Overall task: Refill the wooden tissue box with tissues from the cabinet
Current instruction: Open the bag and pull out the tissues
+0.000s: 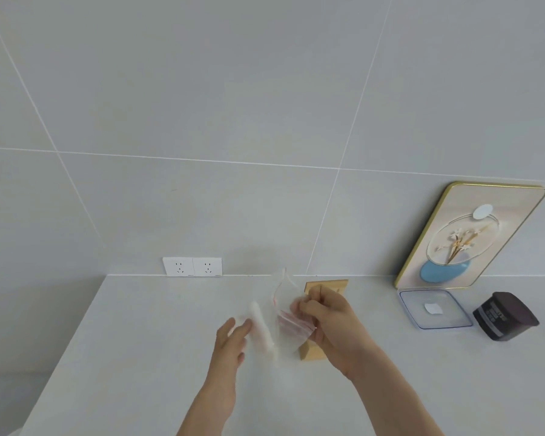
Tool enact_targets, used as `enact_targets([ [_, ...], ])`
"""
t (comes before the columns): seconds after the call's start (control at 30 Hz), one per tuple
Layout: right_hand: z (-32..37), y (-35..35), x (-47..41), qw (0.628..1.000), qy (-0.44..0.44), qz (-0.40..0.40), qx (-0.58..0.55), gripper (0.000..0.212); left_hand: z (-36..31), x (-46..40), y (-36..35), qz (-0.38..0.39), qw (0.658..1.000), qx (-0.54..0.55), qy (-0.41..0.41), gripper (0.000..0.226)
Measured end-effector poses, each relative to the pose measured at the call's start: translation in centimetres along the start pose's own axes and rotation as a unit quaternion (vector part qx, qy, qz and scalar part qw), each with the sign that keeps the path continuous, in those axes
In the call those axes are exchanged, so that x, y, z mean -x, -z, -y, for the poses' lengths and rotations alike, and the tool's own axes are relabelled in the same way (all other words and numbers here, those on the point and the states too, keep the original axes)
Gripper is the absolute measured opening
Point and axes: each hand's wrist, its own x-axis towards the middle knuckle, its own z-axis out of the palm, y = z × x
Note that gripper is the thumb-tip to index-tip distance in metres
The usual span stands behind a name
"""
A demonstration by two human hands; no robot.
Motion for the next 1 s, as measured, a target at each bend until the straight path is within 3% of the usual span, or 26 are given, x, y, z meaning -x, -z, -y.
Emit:
enact_targets([
  [0.07, 0.5, 0.8, 0.4, 1.000, 0.007, 0.018, -0.015, 0.033, 0.4, 0.0, 0.0, 0.053, 0.998, 0.034, 0.026, 0.069],
  [0.13, 0.4, 1.5, 0.4, 1.000, 0.021, -0.001, 0.007, 0.028, 0.3, 0.2, -0.5, 0.068, 0.997, 0.021, -0.002, 0.047],
  [0.23, 0.3, 2.6, 0.8, 0.998, 0.030, -0.038, 0.049, 0.019, -0.5, 0.4, -1.0, 0.001, 0.996, -0.008, -0.087, 0.024],
  [0.3, 0.1, 3.3, 0.9, 0.998, 0.018, -0.022, 0.051, 0.022, -1.4, 0.3, -1.3, -0.039, 0.988, -0.058, -0.140, 0.018],
  [0.5, -0.2, 4.4, 1.1, 0.994, -0.079, 0.061, 0.034, 0.031, -2.8, 0.6, -1.7, -0.083, 0.948, -0.175, -0.252, 0.012],
  [0.7, 0.0, 3.4, 1.6, 0.983, -0.123, 0.068, 0.120, 0.037, -2.9, 1.0, -2.2, -0.069, 0.949, -0.181, -0.249, 0.010],
  [0.83, -0.2, 2.9, 1.5, 0.983, -0.135, 0.052, 0.117, 0.046, -2.5, 0.9, -2.0, -0.063, 0.947, -0.193, -0.249, 0.011],
  [1.0, -0.6, 1.8, 0.9, 0.984, -0.144, 0.030, 0.097, 0.033, -2.4, 1.1, -2.1, -0.015, 0.941, -0.211, -0.265, 0.010],
])
